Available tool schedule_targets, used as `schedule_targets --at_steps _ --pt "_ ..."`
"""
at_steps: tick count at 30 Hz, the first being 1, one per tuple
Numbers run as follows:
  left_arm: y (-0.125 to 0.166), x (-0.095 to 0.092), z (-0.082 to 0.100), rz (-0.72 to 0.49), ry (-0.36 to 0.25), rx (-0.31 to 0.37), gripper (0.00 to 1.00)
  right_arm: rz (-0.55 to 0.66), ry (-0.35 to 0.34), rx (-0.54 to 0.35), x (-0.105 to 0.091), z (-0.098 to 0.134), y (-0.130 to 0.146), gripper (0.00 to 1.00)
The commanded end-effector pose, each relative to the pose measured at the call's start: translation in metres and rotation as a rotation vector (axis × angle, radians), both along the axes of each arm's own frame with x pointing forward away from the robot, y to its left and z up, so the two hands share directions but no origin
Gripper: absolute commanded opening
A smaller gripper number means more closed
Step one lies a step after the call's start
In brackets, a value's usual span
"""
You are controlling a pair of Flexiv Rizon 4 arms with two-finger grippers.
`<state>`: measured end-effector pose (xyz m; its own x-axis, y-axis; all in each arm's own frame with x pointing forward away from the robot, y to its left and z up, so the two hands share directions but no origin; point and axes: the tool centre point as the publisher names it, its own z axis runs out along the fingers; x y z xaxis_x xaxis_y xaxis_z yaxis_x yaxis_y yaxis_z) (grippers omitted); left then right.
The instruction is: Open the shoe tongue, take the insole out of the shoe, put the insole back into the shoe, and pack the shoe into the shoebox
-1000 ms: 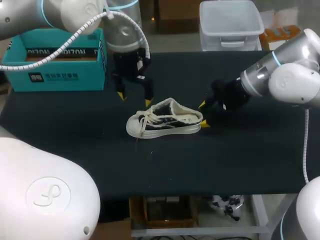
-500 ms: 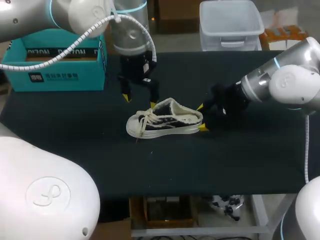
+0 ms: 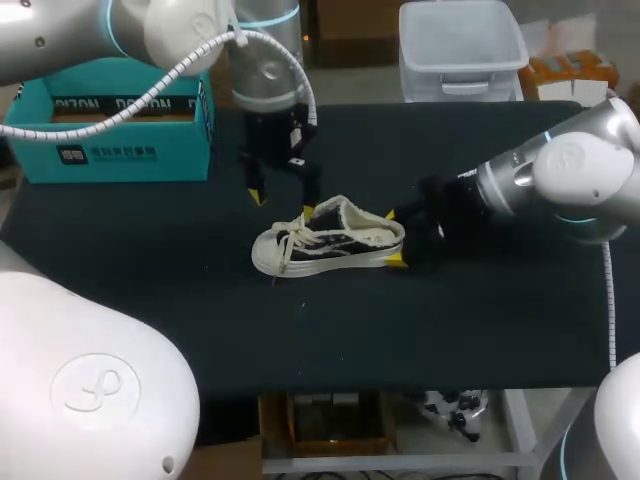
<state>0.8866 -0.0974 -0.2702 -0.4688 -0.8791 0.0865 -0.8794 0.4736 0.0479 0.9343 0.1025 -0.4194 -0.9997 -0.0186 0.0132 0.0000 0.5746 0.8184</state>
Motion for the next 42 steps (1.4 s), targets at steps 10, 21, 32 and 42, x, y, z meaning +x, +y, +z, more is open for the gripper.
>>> schedule_targets --at_steps 10,21,32,42 --pt "-0.001 0.002 -0.004 -0.003 0.004 -0.013 1.00 0.036 0.031 0.039 -0.002 -0.006 0.008 1.00" --pt "-0.006 0.005 -0.006 0.077 -0.022 -0.011 1.00 0.050 0.016 0.057 -0.002 -0.011 0.020 1.00" --pt "-0.027 -0.001 -0.001 0.153 -0.071 -0.001 1.00 0.020 0.010 0.062 -0.010 -0.014 0.020 0.00" --pt "-0.053 -0.005 0.001 0.251 -0.087 0.093 0.95 0.020 0.010 0.062 -0.010 -0.014 0.020 0.00"
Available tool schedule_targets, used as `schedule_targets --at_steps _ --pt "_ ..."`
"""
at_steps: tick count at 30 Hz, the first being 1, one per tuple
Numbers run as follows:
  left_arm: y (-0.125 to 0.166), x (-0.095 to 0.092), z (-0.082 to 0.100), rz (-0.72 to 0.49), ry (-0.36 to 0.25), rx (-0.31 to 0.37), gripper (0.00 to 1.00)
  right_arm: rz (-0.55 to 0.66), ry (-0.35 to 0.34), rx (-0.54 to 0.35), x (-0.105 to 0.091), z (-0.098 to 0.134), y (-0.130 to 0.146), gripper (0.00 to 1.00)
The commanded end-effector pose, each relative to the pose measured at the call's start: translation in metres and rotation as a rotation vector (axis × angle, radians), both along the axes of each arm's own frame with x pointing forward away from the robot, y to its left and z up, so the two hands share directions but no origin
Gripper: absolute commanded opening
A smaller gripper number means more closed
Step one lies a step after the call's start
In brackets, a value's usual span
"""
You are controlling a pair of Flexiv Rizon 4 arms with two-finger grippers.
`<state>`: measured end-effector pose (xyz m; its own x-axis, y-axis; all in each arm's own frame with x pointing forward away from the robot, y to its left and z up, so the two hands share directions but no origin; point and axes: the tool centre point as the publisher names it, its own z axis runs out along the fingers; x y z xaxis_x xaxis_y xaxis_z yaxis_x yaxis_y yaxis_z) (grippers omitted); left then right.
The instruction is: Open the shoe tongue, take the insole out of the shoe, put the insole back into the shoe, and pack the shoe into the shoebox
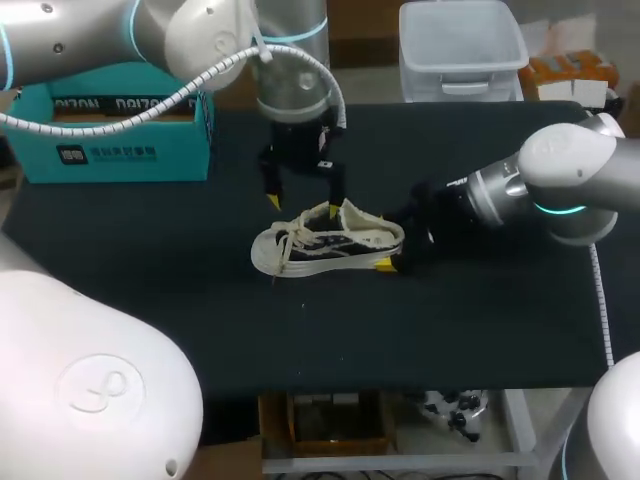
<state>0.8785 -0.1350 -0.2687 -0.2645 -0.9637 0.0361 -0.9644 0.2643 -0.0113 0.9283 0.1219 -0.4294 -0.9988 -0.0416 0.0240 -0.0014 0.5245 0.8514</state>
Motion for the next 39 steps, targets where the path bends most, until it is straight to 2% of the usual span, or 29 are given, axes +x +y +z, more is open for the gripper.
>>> schedule_targets --at_steps 1,4,5,9,12,17,20,24,26,27,30,31,32,33,39 --pt "-0.019 0.003 -0.001 0.027 0.005 0.070 0.84 -0.002 -0.003 0.002 -0.004 -0.004 0.001 0.00" --pt "-0.029 0.006 -0.004 0.054 0.019 0.095 0.65 -0.002 -0.003 0.002 -0.004 -0.004 0.001 0.00" --pt "-0.032 0.008 -0.006 0.068 0.016 0.106 0.62 -0.002 -0.003 0.002 -0.004 -0.004 0.001 0.00" --pt "-0.041 0.012 -0.015 0.105 0.017 0.151 0.68 -0.002 -0.003 0.002 -0.004 -0.004 0.001 0.00" --pt "-0.047 0.016 -0.019 0.128 0.019 0.172 0.59 -0.002 -0.003 0.002 -0.004 -0.004 0.001 0.00" --pt "-0.054 0.019 -0.026 0.155 0.020 0.209 0.53 -0.002 -0.003 0.002 -0.004 -0.004 0.001 0.00" --pt "-0.054 0.018 -0.030 0.171 0.022 0.217 0.55 -0.002 -0.003 0.002 -0.004 -0.004 0.001 0.00" --pt "-0.049 0.017 -0.036 0.189 0.021 0.235 0.53 -0.002 -0.003 0.002 -0.004 -0.004 0.001 0.00" --pt "-0.046 0.018 -0.037 0.193 0.030 0.234 0.55 -0.002 -0.003 0.002 -0.004 -0.004 0.001 0.00" --pt "-0.045 0.018 -0.038 0.196 0.033 0.234 0.51 -0.002 -0.003 0.002 -0.004 -0.004 0.001 0.00" --pt "-0.042 0.020 -0.039 0.203 0.043 0.238 0.47 -0.002 -0.003 0.002 -0.004 -0.004 0.001 0.00" --pt "-0.041 0.020 -0.040 0.204 0.044 0.237 0.42 -0.002 -0.003 0.002 -0.004 -0.004 0.001 0.00" --pt "-0.040 0.020 -0.040 0.205 0.045 0.232 0.30 -0.002 -0.003 0.002 -0.004 -0.004 0.001 0.00" --pt "-0.038 0.020 -0.040 0.209 0.042 0.224 0.00 -0.002 -0.003 0.002 -0.004 -0.004 0.001 0.00" --pt "-0.020 0.019 -0.039 0.203 0.051 0.169 0.00 -0.002 -0.003 0.002 -0.004 -0.004 0.001 0.00"
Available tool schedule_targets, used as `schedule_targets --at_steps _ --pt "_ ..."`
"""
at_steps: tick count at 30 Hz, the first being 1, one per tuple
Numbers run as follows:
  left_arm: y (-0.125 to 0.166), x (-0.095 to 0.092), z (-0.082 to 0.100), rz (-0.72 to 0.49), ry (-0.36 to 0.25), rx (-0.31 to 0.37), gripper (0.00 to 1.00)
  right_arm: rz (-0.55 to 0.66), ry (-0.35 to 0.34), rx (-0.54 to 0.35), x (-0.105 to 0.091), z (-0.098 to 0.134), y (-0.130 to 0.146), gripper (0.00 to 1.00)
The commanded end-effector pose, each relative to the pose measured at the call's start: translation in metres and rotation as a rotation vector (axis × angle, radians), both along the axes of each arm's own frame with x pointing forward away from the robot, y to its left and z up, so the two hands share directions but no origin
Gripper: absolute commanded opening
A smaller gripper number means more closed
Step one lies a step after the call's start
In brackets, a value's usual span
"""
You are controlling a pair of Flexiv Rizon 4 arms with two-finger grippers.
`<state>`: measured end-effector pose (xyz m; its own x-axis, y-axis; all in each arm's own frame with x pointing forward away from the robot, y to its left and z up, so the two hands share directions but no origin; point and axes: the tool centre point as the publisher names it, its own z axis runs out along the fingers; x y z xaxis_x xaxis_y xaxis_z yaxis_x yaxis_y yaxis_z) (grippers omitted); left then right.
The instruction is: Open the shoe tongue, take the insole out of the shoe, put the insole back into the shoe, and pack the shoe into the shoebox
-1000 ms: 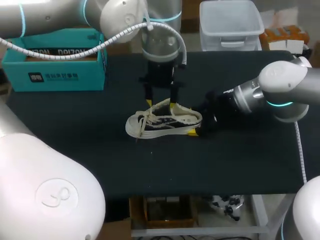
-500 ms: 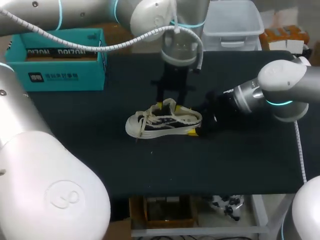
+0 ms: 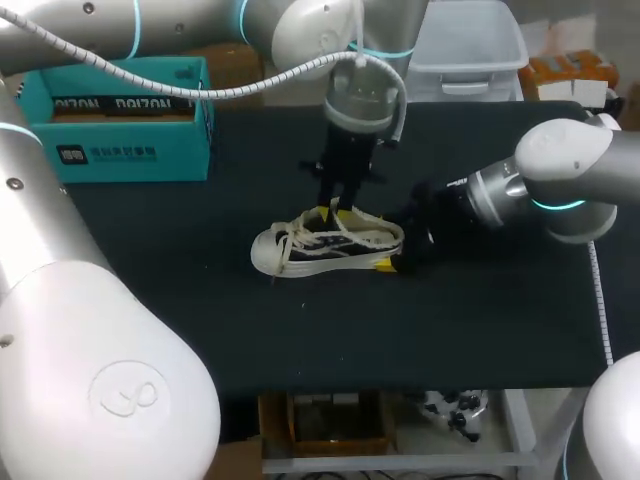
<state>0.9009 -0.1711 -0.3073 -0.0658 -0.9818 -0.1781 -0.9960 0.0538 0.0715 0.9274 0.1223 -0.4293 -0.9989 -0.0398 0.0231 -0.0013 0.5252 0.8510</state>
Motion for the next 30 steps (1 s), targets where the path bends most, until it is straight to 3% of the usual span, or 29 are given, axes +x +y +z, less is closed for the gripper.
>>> schedule_targets --at_steps 1,9,18,25,30 --pt "0.020 -0.002 0.000 0.005 -0.008 -0.068 0.00 -0.001 -0.002 0.003 -0.003 -0.004 0.001 0.00" --pt "0.058 -0.005 0.008 -0.028 -0.023 -0.315 0.00 -0.001 -0.002 0.003 -0.003 -0.004 0.001 0.00" --pt "0.098 -0.011 0.005 -0.040 -0.092 -0.513 0.00 -0.001 -0.002 0.003 -0.003 -0.004 0.001 0.00" --pt "0.120 -0.006 -0.006 -0.063 -0.069 -0.589 0.00 -0.001 -0.002 0.003 -0.003 -0.004 0.001 0.00" --pt "0.129 0.008 -0.015 -0.073 -0.001 -0.612 0.00 -0.001 -0.002 0.003 -0.003 -0.004 0.001 0.00"
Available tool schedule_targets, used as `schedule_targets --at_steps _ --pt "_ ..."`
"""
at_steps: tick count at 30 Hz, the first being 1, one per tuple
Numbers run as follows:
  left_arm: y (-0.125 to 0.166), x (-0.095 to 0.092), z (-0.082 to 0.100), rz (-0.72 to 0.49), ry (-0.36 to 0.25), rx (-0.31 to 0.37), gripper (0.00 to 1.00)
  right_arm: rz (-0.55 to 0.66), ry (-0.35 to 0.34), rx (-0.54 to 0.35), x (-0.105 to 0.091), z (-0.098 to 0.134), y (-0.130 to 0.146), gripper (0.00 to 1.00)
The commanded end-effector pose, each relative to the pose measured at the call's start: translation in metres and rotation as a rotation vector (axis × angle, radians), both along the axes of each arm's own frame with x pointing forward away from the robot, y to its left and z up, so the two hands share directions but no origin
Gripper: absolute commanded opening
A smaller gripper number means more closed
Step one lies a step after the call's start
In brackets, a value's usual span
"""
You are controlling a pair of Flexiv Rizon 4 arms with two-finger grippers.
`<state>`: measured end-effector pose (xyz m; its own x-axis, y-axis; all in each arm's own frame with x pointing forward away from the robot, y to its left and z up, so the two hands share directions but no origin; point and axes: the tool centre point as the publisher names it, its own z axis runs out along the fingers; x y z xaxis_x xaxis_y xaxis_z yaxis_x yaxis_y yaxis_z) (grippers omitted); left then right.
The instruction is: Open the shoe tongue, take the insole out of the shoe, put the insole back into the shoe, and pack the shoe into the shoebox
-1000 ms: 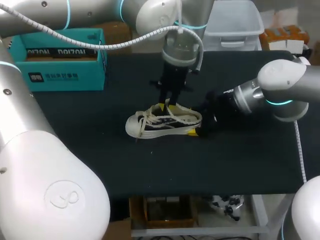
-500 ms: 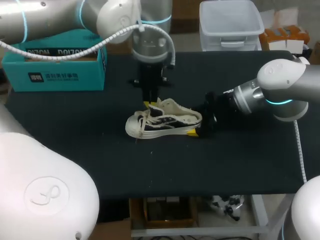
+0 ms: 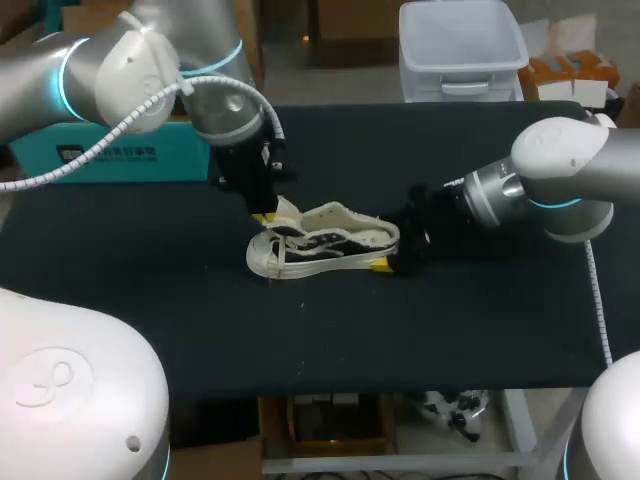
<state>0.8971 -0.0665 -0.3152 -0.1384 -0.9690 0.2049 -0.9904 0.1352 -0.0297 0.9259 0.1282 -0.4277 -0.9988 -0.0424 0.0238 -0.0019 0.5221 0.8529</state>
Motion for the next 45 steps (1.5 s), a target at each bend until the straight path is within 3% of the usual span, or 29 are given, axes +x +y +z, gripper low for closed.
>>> schedule_targets --at_steps 1,7,12,13,14,15,16,22,23,24,25,26,30,33,35,36,45 --pt "0.024 0.013 -0.009 -0.036 0.075 -0.226 0.00 -0.003 -0.002 -0.001 -0.001 -0.005 -0.005 0.00" --pt "0.013 0.017 -0.011 -0.119 0.107 -0.240 0.00 -0.003 -0.002 -0.001 -0.001 -0.005 -0.005 0.00" --pt "-0.005 0.011 -0.004 -0.261 0.131 -0.266 0.00 -0.003 -0.002 -0.001 -0.001 -0.005 -0.005 0.00" --pt "-0.009 0.009 -0.001 -0.291 0.125 -0.264 0.07 -0.003 -0.002 -0.001 -0.001 -0.005 -0.005 0.00" --pt "-0.013 0.007 0.003 -0.325 0.126 -0.266 0.31 -0.003 -0.002 -0.001 -0.001 -0.005 -0.005 0.00" --pt "-0.016 0.005 0.007 -0.356 0.125 -0.269 0.78 -0.003 -0.002 -0.001 -0.001 -0.005 -0.005 0.00" --pt "-0.020 0.002 0.013 -0.388 0.113 -0.260 1.00 -0.003 -0.002 -0.001 -0.001 -0.005 -0.005 0.00" --pt "-0.038 -0.014 0.057 -0.584 0.031 -0.271 1.00 -0.003 -0.002 -0.001 -0.001 -0.005 -0.005 0.00" --pt "-0.041 -0.018 0.064 -0.609 0.004 -0.265 0.93 -0.003 -0.002 -0.001 -0.001 -0.005 -0.005 0.00" --pt "-0.045 -0.022 0.072 -0.661 -0.008 -0.274 0.68 -0.003 -0.002 -0.001 -0.001 -0.005 -0.005 0.00" --pt "-0.048 -0.025 0.079 -0.687 -0.027 -0.275 0.15 -0.003 -0.002 -0.001 -0.001 -0.005 -0.005 0.00" --pt "-0.052 -0.028 0.086 -0.722 -0.049 -0.264 0.00 -0.003 -0.002 -0.001 -0.001 -0.005 -0.005 0.00" --pt "-0.068 -0.041 0.103 -0.987 -0.124 -0.202 0.00 -0.003 -0.002 -0.001 -0.001 -0.005 -0.005 0.00" --pt "-0.075 -0.046 0.105 -1.257 -0.130 -0.126 0.00 -0.003 -0.002 -0.001 -0.001 -0.005 -0.005 0.00" --pt "-0.079 -0.049 0.102 -1.468 -0.120 -0.003 0.00 -0.003 -0.002 -0.001 -0.001 -0.005 -0.005 0.00" --pt "-0.080 -0.048 0.099 -1.465 -0.144 0.079 0.00 -0.003 -0.002 -0.001 -0.001 -0.005 -0.005 0.00" --pt "-0.080 -0.048 0.099 -1.465 -0.144 0.079 0.00 -0.003 -0.002 -0.001 -0.001 -0.005 -0.005 0.00"
